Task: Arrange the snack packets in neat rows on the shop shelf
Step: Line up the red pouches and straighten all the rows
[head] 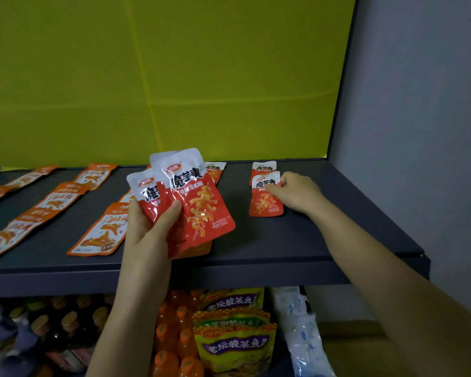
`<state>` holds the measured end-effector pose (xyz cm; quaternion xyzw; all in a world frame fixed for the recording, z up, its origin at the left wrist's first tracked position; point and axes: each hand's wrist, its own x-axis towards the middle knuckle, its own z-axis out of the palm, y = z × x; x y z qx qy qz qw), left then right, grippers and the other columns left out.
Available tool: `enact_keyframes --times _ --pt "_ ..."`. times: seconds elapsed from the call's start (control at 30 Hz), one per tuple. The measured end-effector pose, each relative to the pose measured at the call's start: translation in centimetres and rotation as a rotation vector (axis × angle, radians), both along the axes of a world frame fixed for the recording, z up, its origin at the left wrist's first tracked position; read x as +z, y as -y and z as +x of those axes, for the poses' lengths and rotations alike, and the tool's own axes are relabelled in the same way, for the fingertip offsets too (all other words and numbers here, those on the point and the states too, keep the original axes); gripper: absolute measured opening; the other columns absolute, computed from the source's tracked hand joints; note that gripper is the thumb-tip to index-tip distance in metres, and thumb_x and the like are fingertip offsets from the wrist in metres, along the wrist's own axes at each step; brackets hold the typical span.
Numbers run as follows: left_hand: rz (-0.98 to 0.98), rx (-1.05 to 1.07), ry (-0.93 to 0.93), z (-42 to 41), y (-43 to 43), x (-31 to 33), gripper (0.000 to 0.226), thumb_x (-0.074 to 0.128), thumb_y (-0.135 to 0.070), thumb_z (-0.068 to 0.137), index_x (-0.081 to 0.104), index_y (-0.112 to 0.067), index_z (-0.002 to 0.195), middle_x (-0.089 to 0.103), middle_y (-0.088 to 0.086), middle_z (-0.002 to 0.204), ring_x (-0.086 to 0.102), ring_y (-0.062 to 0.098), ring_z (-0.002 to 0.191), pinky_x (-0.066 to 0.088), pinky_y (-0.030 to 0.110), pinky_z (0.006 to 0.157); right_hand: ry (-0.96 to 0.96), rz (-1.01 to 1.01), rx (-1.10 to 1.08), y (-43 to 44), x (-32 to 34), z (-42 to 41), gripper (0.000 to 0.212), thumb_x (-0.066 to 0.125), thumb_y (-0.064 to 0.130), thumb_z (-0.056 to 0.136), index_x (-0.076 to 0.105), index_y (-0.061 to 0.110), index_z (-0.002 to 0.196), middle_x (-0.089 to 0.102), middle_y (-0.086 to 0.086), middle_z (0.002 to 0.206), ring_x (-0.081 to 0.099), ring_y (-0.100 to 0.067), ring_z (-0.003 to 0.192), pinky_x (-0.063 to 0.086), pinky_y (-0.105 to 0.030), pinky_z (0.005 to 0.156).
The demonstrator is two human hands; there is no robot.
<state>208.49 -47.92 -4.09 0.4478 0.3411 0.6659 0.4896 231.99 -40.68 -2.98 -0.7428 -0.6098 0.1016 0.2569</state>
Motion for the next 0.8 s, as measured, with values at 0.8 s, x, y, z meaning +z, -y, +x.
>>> enact_keyframes --times 0.8 --pt "0.0 -0.137 -0.143 2.7 -1.0 0.5 0.023 0.055 -0.02 0.09 0.054 -0.031 0.109 0.068 -0.015 0.076 0.064 0.002 0.056 0.042 0.018 0.039 -0.186 0.384 0.259 6.4 3.0 -3.8 0.046 0.047 0.049 0.09 0.064 0.008 0.077 0.069 -0.001 0.073 0.062 -0.018 0.071 0.049 -0.039 0.068"
